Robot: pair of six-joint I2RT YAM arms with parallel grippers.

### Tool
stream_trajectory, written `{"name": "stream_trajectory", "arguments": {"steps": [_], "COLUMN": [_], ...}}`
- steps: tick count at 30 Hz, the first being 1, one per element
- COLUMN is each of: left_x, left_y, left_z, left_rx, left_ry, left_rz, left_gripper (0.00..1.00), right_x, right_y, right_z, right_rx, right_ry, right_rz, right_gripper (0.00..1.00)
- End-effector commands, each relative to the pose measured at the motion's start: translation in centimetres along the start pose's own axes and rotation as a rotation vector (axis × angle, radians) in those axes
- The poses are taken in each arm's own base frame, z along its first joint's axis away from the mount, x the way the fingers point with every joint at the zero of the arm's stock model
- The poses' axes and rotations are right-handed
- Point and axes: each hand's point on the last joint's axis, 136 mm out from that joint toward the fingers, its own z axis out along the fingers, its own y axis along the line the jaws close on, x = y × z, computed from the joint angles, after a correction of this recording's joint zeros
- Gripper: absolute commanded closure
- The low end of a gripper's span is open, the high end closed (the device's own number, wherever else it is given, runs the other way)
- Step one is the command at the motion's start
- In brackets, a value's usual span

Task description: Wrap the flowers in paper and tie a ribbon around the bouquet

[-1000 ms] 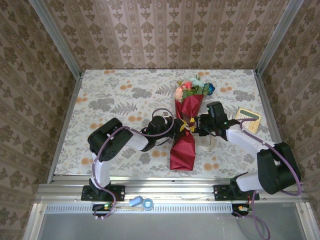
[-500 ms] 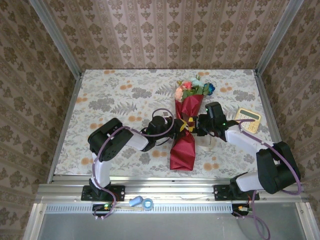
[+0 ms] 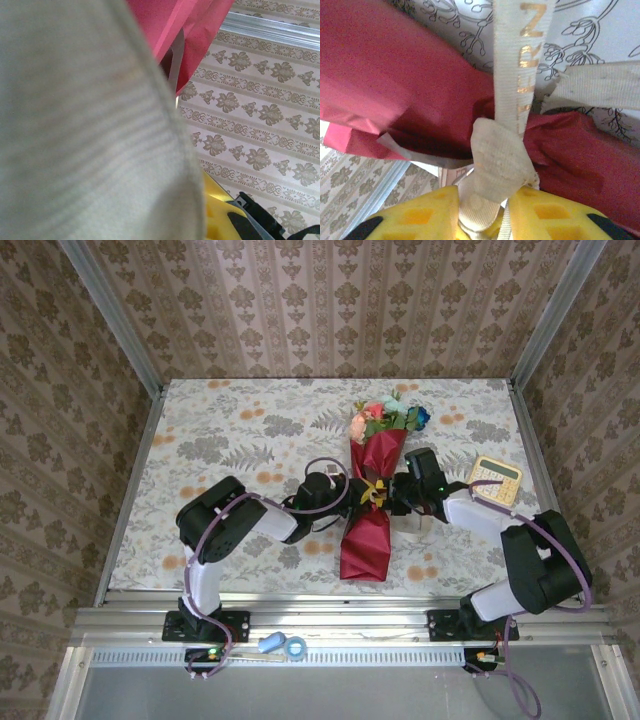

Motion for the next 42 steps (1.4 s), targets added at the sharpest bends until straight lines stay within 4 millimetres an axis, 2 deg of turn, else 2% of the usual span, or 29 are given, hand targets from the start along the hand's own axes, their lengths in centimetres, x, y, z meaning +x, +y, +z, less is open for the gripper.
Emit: {"name": "stream_trajectory", "arguments": {"steps": [1, 5, 10, 12, 18, 26, 28, 32, 37, 40, 42], "left_x": [0.4, 0.5, 0.5, 0.4, 0.0, -0.5, -0.6, -0.8, -1.3, -2.3, -3.0], "left_y": [-0.8, -0.7, -0.5, -0.5, -0.3, -0.7, -0.6, -0.2, 1.6, 1.9, 1.8], "left_z": [0.4, 0.3, 0.2, -0.2, -1.0, -2.1, -2.6, -4.4, -7.4, -8.2, -7.9], "left_rx": [0.026, 0.024, 0.012, -0.005, -0.060, -0.113, -0.145, -0.234, -0.398, -0.432, -0.423], "left_ry": [0.010, 0.014, 0.013, 0.009, 0.000, -0.026, -0.031, -0.052, -0.090, -0.126, -0.145], "left_rz": [0.003, 0.002, 0.000, 0.006, 0.008, 0.004, -0.010, -0.023, -0.077, -0.104, -0.133], "left_gripper": [1.00, 1.00, 1.00, 1.00, 0.71, 0.50, 0.47, 0.45, 0.39, 0.34, 0.31], "right_x": [-0.4, -0.6, -0.9, -1.0, -1.1, -1.0, -1.0, -1.0, -1.0, -0.9, -1.0], "right_y": [1.2, 1.6, 2.0, 2.2, 2.7, 3.2, 3.3, 3.5, 3.6, 3.7, 3.7], "right_z": [0.2, 0.2, 0.0, -0.4, -0.7, -0.9, -1.0, -1.1, -1.1, -1.1, -1.1], "right_rx": [-0.038, -0.048, -0.058, -0.063, -0.081, -0.104, -0.108, -0.114, -0.120, -0.123, -0.122], "right_ry": [-0.031, -0.039, -0.052, -0.065, -0.072, -0.073, -0.074, -0.077, -0.075, -0.072, -0.073], "right_rz": [0.021, 0.023, 0.022, 0.015, 0.002, -0.014, -0.020, -0.026, -0.030, -0.031, -0.029], "right_gripper": [0.71, 0.79, 1.00, 1.00, 1.00, 1.00, 1.00, 1.00, 1.00, 1.00, 1.00]}}
